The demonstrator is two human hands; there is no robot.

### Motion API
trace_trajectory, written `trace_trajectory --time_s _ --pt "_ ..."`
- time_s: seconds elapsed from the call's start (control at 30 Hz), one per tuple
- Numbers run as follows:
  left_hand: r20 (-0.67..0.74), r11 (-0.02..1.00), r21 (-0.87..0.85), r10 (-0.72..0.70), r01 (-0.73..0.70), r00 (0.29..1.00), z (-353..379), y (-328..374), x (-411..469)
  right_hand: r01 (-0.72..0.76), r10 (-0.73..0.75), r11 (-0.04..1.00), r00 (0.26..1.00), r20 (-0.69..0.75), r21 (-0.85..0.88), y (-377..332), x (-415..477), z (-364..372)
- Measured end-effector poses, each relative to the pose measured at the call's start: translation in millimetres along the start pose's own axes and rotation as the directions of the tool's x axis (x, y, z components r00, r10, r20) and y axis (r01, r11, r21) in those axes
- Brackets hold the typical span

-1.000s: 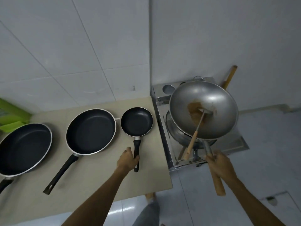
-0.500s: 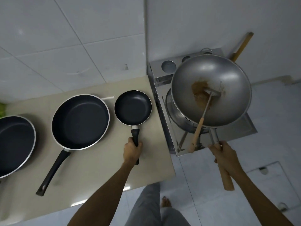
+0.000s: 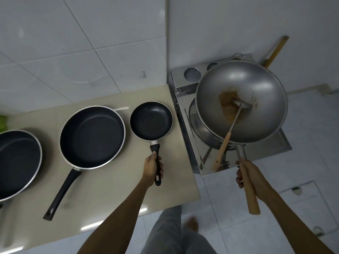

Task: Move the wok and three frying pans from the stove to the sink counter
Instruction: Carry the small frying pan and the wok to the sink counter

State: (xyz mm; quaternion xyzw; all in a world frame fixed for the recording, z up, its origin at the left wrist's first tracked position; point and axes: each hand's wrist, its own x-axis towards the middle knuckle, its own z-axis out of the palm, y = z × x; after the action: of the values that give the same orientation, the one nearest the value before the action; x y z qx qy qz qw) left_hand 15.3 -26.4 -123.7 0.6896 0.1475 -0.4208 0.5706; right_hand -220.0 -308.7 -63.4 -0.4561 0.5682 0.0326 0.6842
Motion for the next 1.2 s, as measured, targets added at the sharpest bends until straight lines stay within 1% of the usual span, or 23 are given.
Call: trace_trajectory --time_s 0.03,0.1,0.23,0.33,0.43,0.5,0.57,0.7,0.83,1.0,1.2 --pt "0.003 1.0 -0.008 0.0 0.0 1.0 -2 3 -2 -0.031 0.029 0.998 0.999 0.036 0.061 1 -1 0" --pt "-0.001 1.0 -0.014 0.012 -0.012 1.0 -2 9 -9 -0.064 0.053 0.99 0.995 0.086 0.127 3 -4 -2" --pt "-0.009 0.999 -0.003 0.048 -0.048 0.999 2 16 -28 -0.081 0.049 0.971 0.989 0.141 0.224 3 -8 -4" --pt "0.047 0.996 -0.032 0.079 -0.077 0.996 3 17 -46 -0.093 0.043 0.961 0.98 0.193 0.262 3 -8 -3" --pt "0.129 0.991 -0.102 0.095 -0.082 0.987 3 17 -72 -0.105 0.019 0.937 0.967 0.253 0.333 10 -14 -4" --pt "0.154 0.987 -0.138 0.103 -0.082 0.983 4 17 -92 -0.125 0.018 0.921 0.959 0.283 0.368 14 -19 -1" --pt "0.155 0.983 -0.157 0.116 -0.092 0.981 4 16 -110 -0.128 0.02 0.928 0.955 0.296 0.349 12 -22 4" --pt "0.125 0.976 -0.196 0.123 -0.097 0.985 0 8 -147 -0.104 0.032 0.955 0.967 0.253 0.279 8 -25 11" --pt "0.041 0.961 -0.239 0.155 -0.141 0.987 -9 -9 -186 -0.095 0.038 0.973 0.964 0.263 0.209 13 -43 8" --pt "-0.09 0.921 -0.327 0.193 -0.212 0.977 -33 -37 -228 -0.031 -0.001 0.992 0.967 0.254 0.123 31 -78 6" --pt "-0.222 0.89 -0.346 0.231 -0.298 0.947 -74 -82 -265 0.051 -0.043 0.999 0.95 0.309 -0.015 53 -125 16"
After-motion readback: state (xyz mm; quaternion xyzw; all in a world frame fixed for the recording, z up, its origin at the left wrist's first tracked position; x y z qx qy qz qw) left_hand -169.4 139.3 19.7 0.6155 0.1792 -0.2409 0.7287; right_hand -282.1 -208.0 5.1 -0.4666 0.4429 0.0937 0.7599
